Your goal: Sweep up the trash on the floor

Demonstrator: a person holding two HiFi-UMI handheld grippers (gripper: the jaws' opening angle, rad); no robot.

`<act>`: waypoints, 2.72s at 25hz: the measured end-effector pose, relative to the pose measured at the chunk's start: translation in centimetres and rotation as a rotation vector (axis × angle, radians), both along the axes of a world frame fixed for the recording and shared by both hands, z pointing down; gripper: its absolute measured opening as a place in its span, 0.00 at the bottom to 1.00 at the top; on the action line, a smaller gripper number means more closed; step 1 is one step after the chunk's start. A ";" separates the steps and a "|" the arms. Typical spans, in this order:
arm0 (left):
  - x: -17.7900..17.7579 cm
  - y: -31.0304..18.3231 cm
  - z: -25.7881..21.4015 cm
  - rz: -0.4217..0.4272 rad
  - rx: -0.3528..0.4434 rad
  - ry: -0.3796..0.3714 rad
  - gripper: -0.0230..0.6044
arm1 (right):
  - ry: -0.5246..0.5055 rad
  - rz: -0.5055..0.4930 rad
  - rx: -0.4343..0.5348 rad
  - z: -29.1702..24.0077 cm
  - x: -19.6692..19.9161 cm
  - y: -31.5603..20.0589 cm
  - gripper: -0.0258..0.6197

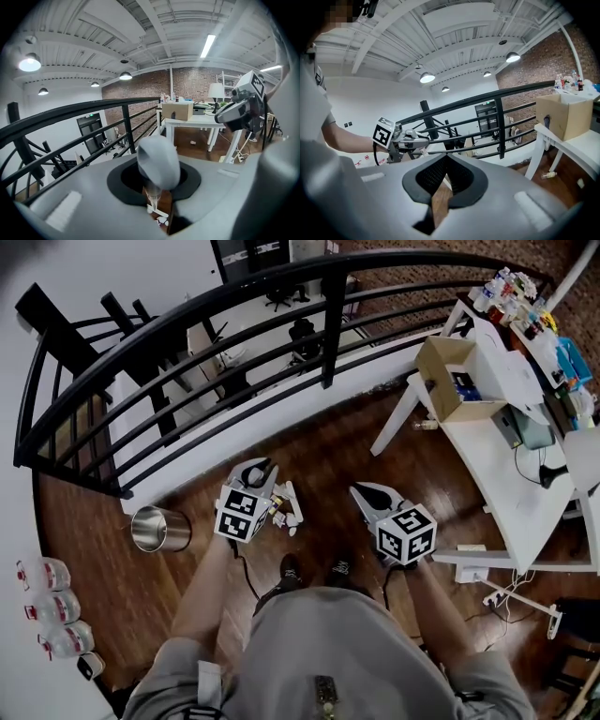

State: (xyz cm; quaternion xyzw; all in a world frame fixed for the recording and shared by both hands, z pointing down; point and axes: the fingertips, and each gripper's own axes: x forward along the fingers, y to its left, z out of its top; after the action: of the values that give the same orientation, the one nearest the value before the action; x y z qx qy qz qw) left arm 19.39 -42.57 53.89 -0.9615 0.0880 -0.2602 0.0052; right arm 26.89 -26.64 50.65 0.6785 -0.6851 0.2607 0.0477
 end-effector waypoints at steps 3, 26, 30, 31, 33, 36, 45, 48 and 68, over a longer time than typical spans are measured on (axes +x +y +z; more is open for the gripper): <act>0.0 0.0 -0.1 0.016 -0.009 0.014 0.13 | 0.003 0.006 0.001 -0.2 -0.4 -0.4 0.04; -7.3 9.5 -11.5 -0.447 0.139 0.197 0.13 | -0.035 -0.459 0.095 -1.6 -3.1 2.4 0.04; -11.1 10.8 -11.2 -0.516 0.114 0.194 0.13 | -0.025 -0.512 0.122 -2.7 -6.2 2.1 0.04; -11.9 11.4 -11.0 -0.525 0.106 0.197 0.13 | -0.011 -0.524 0.128 -3.1 -7.0 2.1 0.04; -13.3 12.5 -10.6 -0.538 0.093 0.207 0.13 | 0.018 -0.546 0.144 -4.0 -8.8 2.1 0.04; -15.4 14.2 -9.6 -0.553 0.071 0.206 0.13 | 0.049 -0.563 0.168 -5.4 -11.6 2.7 0.04; -21.4 18.8 -9.1 -0.564 0.027 0.222 0.14 | 0.120 -0.582 0.250 -9.2 -18.3 6.5 0.04; -22.5 19.9 -9.5 -0.556 0.030 0.233 0.14 | 0.128 -0.574 0.256 -9.5 -19.4 7.5 0.04; -24.3 21.2 -12.2 -0.532 0.065 0.255 0.14 | 0.167 -0.555 0.289 -11.7 -21.7 8.4 0.04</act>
State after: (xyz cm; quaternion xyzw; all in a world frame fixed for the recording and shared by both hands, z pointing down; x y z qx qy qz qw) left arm -4.96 -21.42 41.69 -0.9288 0.3454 -0.1268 -0.0435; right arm 5.24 -18.24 39.00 0.4848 -0.8675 0.0812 0.0761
